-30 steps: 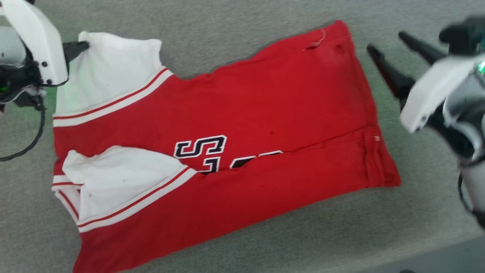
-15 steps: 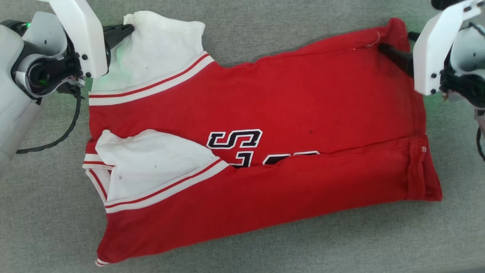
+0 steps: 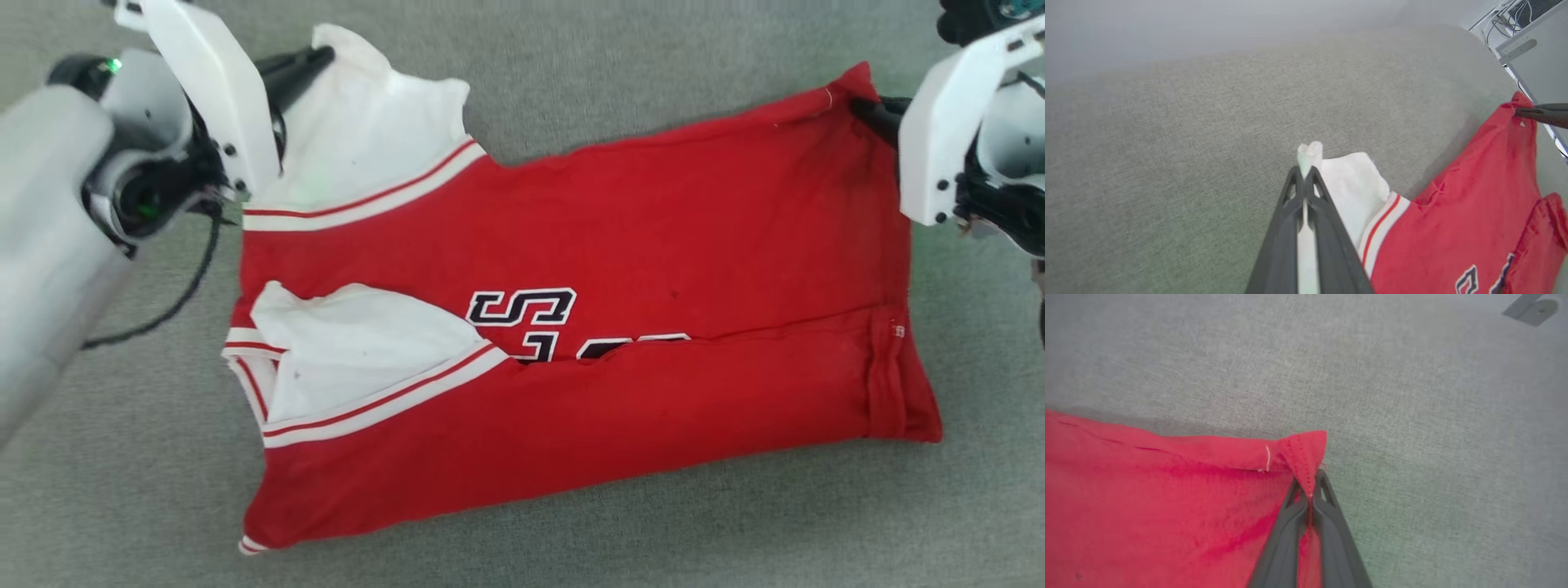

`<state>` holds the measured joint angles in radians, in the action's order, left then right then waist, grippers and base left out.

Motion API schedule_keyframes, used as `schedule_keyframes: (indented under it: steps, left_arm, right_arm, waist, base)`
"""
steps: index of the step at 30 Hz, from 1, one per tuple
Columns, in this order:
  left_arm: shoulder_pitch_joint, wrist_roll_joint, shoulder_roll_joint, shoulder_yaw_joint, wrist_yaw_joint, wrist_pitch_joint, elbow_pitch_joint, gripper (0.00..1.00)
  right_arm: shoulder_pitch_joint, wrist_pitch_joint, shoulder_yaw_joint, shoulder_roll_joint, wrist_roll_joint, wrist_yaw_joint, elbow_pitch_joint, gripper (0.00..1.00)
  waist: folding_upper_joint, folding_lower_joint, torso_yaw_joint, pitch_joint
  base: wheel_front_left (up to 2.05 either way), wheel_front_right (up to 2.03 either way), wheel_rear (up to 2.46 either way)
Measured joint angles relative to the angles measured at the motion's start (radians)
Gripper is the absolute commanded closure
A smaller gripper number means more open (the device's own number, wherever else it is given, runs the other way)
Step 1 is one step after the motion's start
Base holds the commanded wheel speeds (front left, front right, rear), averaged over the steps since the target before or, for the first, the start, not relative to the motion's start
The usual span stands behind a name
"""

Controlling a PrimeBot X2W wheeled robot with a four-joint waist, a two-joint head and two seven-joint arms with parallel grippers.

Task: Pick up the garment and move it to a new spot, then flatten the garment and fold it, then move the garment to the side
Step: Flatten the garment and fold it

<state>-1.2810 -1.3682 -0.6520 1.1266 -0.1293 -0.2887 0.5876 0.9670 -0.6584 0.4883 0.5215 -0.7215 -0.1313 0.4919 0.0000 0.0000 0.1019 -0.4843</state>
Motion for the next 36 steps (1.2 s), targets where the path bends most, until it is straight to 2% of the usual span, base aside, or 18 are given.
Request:
schedule_keyframes:
  steps: [6,13,19,25,28,31,33,36]
  left_arm:
    - [0.071,-0.025,-0.042,0.032,0.0,0.09,-0.14,1.0]
    - [0.234,-0.061,-0.18,0.055,0.0,0.249,-0.349,1.0]
    - [0.406,-0.063,-0.285,0.086,0.0,0.388,-0.489,1.0]
    - [0.565,-0.074,-0.345,0.105,0.017,0.493,-0.589,1.0]
    - [0.637,-0.076,-0.351,0.11,0.043,0.524,-0.611,1.0]
    - [0.692,-0.079,-0.332,0.11,0.054,0.539,-0.606,1.0]
    - [0.702,-0.055,-0.311,0.112,0.067,0.54,-0.581,1.0]
    - [0.714,-0.059,-0.244,0.112,0.057,0.543,-0.55,1.0]
  right_arm:
    - [-0.088,0.025,0.008,0.069,-0.042,0.0,-0.079,1.0]
    - [-0.279,0.017,-0.023,0.151,-0.082,0.0,-0.223,1.0]
    - [-0.487,0.019,-0.121,0.196,-0.092,0.0,-0.331,1.0]
    - [-0.683,-0.002,-0.25,0.18,-0.064,0.0,-0.433,1.0]
    - [-0.751,-0.026,-0.295,0.159,-0.049,0.0,-0.463,1.0]
    - [-0.789,-0.039,-0.333,0.12,-0.034,0.0,-0.475,1.0]
    - [-0.803,-0.044,-0.358,0.095,-0.026,0.0,-0.47,1.0]
    - [-0.809,-0.039,-0.387,0.056,-0.015,0.0,-0.458,1.0]
  waist:
    - [0.0,0.0,-0.019,0.093]
    - [0.0,0.0,-0.046,0.2]
    - [0.0,0.0,-0.079,0.256]
    - [0.0,0.0,-0.102,0.269]
    - [0.0,0.0,-0.101,0.26]
    - [0.0,0.0,-0.101,0.249]
    - [0.0,-0.0001,-0.104,0.24]
    - [0.0,0.0,-0.111,0.226]
  base:
    - [0.0,0.0,0.0]
    - [0.0,0.0,0.0]
    - [0.0,0.0,0.0]
    - [0.0,0.0,0.0]
    - [0.0,0.0,0.0]
    - [0.0,0.0,0.0]
    - [0.0,0.0,0.0]
    - [0.0,0.0,0.0]
